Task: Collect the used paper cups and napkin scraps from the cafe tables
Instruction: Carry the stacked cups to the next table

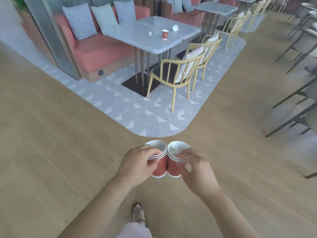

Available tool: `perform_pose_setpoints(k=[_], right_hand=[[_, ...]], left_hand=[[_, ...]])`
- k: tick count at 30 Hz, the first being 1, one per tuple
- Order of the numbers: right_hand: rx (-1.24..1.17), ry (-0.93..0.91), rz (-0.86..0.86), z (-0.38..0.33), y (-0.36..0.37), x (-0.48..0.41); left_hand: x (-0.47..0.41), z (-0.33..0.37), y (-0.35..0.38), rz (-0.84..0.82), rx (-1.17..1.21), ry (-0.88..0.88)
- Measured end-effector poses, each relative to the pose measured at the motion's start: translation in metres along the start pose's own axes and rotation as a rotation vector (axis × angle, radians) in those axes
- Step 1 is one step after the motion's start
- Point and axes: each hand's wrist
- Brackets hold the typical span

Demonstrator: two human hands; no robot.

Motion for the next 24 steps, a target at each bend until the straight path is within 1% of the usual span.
perform_pose_setpoints(k=[5, 10, 16, 24], right_hand=[[-0.017, -0.052, 0.054, -0.003, 0.019, -0.117], [-0.052, -0.083, 0.096, 0.008, 0.038, -0.21], [-0.052, -0.038, 0.11, 0.046, 0.073, -0.33], [-0.042, -0.074, 0.137, 0.104, 0.095, -0.523]], left_hand=[[-0.105, -0.041, -0.05, 0.043, -0.05, 0.004], [-0.186, -0.069, -0.074, 0.058, -0.044, -0.012], [-0.312, -0.107, -0.086, 0.035, -0.069, 0.013], [-0.503, -0.141, -0.105, 0.07, -0.132, 0.03]])
Point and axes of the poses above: each hand's wrist, its own x-axis away from the middle knuckle, its own y-axis out of the palm, z = x × y, and after that the axes turned 11 degrees about x, right-handed
